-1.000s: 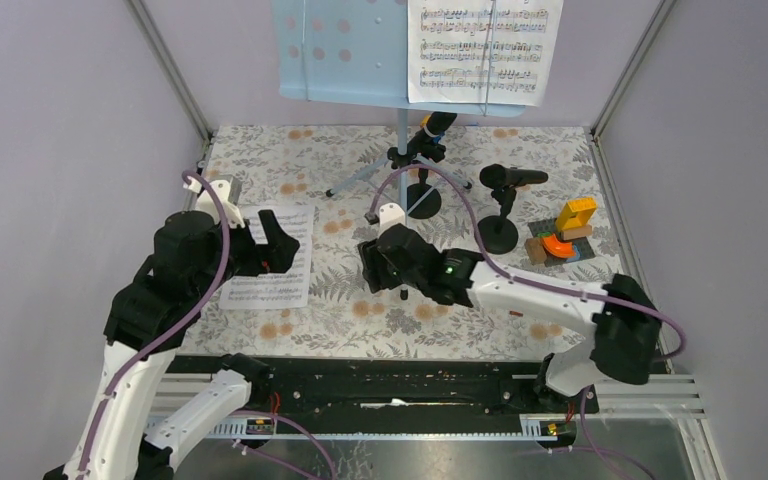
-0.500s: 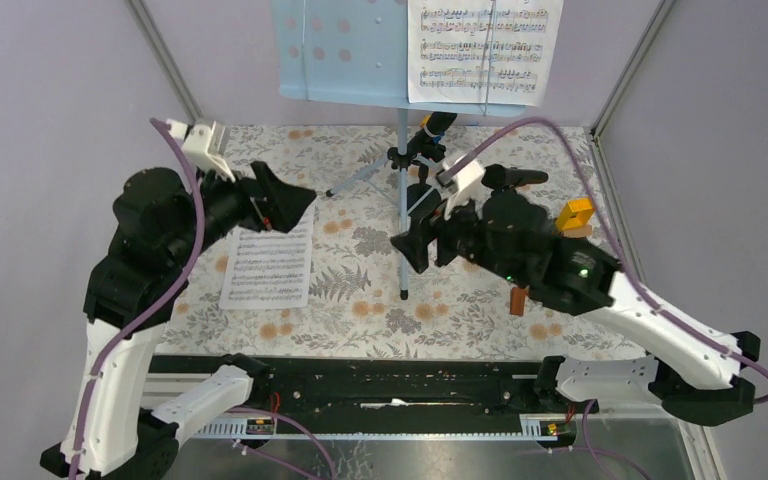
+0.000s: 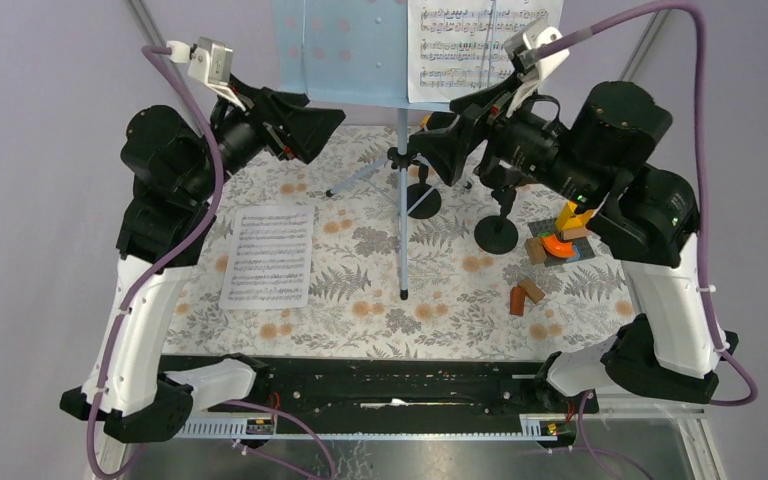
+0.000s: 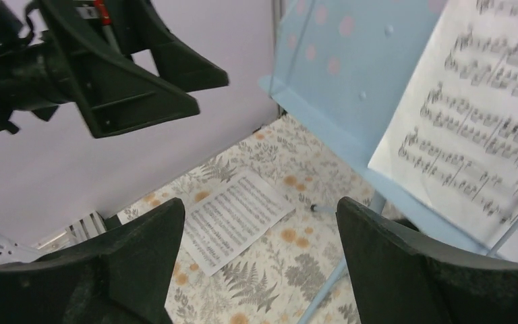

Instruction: Pack up the instrument practice props

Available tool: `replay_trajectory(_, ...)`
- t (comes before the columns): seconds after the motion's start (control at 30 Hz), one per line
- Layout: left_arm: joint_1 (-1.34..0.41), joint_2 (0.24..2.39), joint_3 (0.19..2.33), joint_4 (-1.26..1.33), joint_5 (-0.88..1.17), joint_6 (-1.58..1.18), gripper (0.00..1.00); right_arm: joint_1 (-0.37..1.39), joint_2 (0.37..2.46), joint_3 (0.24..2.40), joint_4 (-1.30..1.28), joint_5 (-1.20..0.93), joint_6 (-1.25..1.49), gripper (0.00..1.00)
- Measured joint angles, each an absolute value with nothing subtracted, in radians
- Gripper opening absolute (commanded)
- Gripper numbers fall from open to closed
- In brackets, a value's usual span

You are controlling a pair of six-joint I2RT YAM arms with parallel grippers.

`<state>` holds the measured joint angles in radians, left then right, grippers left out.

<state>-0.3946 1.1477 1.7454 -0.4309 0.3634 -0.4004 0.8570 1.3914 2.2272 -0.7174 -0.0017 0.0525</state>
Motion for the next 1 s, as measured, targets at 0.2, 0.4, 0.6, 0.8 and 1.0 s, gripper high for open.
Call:
replay_trajectory(0.2,-0.395,1.228,1.797,-0.257,0.413,-0.455,0.99,0.855,1.409,2.321,-0.728,-0.094,-0.059,0.96)
replay_trajectory(0.4,-0.414,1.363,1.887,-0.184,0.438,-0.473,0.96,0.855,1.386,2.320,-0.725,-0.019,-0.107,0.96)
replay_trajectory(0.6,-0.547,1.462,1.932,-0.181,0.376,-0.429,0.95,0.855,1.379,2.281,-0.653,0.310,-0.099,0.94)
replay_trajectory(0.8,-0.642,1.518,1.956,-0.185,0.305,-0.396,0.93,0.854,1.316,2.142,-0.558,0.524,-0.103,0.92)
replay_trajectory(1.0,-0.653,1.536,1.964,-0.183,0.230,-0.384,0.94,0.854,1.211,2.017,-0.480,0.585,-0.112,0.92)
